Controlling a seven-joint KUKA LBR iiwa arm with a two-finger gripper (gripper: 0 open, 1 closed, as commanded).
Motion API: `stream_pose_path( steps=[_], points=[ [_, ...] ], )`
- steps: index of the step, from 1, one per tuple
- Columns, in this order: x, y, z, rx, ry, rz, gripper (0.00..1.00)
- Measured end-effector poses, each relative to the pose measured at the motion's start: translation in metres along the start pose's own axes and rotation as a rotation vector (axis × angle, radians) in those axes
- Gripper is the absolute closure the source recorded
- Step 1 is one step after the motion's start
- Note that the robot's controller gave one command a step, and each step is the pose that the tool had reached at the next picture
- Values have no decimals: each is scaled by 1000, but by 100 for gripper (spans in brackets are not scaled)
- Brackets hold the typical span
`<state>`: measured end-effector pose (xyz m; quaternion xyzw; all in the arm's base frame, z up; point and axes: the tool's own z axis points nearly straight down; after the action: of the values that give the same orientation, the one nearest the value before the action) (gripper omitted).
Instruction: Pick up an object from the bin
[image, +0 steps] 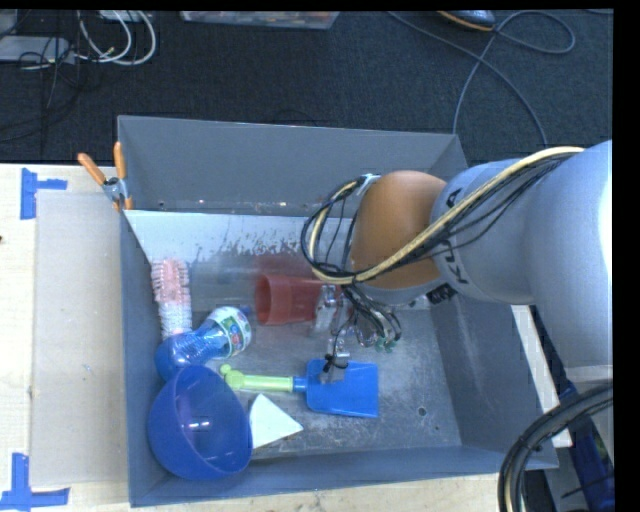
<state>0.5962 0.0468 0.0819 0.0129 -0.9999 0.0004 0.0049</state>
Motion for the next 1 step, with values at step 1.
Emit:
stream_pose_path(
  steps=[1],
  points=[
    [3,6,-7,1,6,-9,0]
  ],
)
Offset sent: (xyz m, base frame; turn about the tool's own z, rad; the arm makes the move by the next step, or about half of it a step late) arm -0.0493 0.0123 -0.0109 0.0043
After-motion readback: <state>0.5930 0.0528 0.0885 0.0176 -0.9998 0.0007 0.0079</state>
